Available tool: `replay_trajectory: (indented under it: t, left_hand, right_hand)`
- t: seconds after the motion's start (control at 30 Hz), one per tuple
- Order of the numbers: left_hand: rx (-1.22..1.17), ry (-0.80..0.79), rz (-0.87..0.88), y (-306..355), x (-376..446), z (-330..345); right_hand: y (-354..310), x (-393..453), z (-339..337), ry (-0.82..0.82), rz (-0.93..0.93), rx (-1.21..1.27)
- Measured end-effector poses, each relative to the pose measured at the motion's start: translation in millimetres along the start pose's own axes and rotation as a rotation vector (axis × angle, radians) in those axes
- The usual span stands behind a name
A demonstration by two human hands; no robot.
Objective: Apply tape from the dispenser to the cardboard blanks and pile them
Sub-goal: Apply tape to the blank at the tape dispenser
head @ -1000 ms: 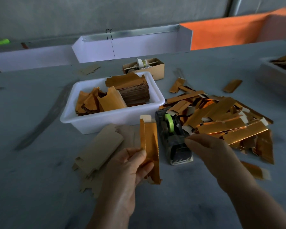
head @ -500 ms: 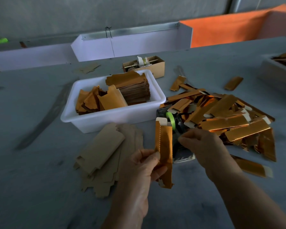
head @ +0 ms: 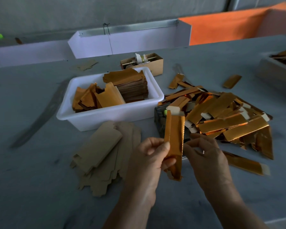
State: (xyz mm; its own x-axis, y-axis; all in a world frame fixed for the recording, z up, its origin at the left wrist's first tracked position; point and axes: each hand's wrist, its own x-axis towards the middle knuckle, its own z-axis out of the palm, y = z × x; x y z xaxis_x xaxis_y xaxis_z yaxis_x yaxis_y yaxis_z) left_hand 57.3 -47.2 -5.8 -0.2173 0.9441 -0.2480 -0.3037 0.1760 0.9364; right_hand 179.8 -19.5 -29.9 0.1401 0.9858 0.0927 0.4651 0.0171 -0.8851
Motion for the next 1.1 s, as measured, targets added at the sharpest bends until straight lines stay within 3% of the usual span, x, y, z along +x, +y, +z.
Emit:
replay_trajectory:
  t: [0.3, 0.53, 0.73, 0.87, 0.97, 1.1]
  left_hand:
    - [0.300, -0.104, 0.045, 1, 17, 16]
    - [0.357, -0.063, 0.022, 3, 20, 17]
    - [0.316, -0.071, 0.010, 6, 17, 18]
    - [0.276, -0.063, 0.028, 7, 9, 16]
    - [0.268, -0.092, 0.041, 10, 3, 15]
    - [0.278, -0.122, 0.056, 15, -5, 14]
  right_hand:
    - [4, -7, 6, 0.062, -0.016, 0.047]
    - [4, 1, 2, 0.070, -0.088, -0.105]
    - [3, -5, -27, 0.040, -0.002, 0.074]
    - [-15, -11, -50, -0.130, 0.055, 0.378]
    - [-28, -14, -55, -0.276, -0.035, 0.361]
    - [-35, -14, -53, -0.309, -0.139, 0.295]
